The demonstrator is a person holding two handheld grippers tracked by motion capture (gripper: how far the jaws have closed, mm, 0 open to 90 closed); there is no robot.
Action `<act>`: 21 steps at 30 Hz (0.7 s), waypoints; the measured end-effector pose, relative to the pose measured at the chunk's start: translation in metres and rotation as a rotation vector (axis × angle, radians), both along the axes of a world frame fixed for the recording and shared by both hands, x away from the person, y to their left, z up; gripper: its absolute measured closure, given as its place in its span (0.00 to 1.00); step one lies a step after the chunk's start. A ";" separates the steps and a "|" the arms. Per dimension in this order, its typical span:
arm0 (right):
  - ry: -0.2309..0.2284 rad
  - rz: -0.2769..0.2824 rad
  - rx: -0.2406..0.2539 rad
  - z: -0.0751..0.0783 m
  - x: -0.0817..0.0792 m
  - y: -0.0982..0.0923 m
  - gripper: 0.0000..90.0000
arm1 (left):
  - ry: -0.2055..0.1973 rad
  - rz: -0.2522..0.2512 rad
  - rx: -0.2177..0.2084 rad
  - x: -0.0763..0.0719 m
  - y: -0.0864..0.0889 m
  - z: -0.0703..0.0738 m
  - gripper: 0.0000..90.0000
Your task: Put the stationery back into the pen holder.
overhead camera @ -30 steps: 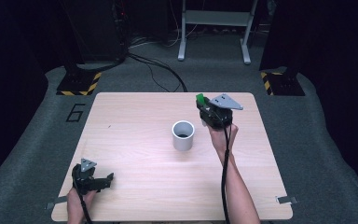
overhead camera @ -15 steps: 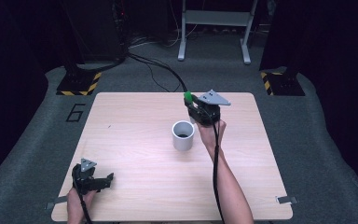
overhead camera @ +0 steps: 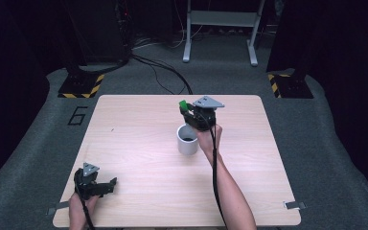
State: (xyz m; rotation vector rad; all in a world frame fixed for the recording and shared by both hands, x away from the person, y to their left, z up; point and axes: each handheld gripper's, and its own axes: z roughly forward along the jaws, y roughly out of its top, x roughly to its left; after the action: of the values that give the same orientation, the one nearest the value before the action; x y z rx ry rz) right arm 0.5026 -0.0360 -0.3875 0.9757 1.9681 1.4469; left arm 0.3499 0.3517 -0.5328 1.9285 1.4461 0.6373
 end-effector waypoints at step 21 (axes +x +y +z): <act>0.137 0.007 -0.094 -0.046 -0.004 0.003 0.74 | -0.001 0.002 0.000 0.000 0.000 0.000 0.02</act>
State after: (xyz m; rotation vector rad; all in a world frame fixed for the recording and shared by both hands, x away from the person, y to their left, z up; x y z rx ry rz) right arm 0.4986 -0.0335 -0.4337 1.0517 2.1182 1.3094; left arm 0.3500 0.3516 -0.5329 1.9268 1.4472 0.6391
